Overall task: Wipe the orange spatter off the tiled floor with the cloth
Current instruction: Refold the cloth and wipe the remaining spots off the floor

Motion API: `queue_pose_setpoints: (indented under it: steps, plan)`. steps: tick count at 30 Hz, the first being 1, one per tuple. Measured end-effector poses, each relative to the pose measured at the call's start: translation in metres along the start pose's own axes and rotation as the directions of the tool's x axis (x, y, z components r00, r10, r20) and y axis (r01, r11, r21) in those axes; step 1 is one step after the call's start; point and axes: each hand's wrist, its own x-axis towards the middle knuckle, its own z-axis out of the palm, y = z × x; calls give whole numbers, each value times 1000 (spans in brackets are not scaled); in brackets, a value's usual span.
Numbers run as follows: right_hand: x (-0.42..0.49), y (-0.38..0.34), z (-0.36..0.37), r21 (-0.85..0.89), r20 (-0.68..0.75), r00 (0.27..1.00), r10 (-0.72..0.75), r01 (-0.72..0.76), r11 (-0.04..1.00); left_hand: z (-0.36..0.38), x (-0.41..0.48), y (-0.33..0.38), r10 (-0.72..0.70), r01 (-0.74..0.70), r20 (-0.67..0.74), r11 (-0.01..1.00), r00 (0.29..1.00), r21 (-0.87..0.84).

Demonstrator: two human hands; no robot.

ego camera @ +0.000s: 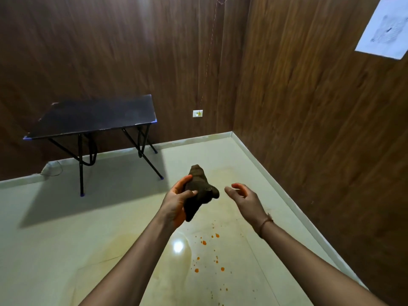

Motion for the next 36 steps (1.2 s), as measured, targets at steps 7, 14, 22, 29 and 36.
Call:
queue_pose_setpoints:
  steps: [7, 14, 22, 29, 36]
  plan:
    - [1, 11, 4, 517, 354, 919, 172, -346, 783, 12, 3, -10, -68, 52, 176, 995, 982, 90]
    - [10, 42, -20, 269, 237, 942, 236, -297, 916, 1, 15, -44, -179, 63, 91, 702, 980, 709]
    - [25, 96, -55, -538, 344, 893, 291, -67, 841, 16, 33, -120, -178, 56, -26, 166, 984, 985]
    - [54, 201, -68, -736, 507, 784, 357, 179, 653, 34, 84, -230, -217, -9, 12, 19, 976, 1000]
    - [100, 443, -34, -774, 556, 743, 374, 299, 558, -52, 188, -432, -362, -43, 46, 18, 931, 999]
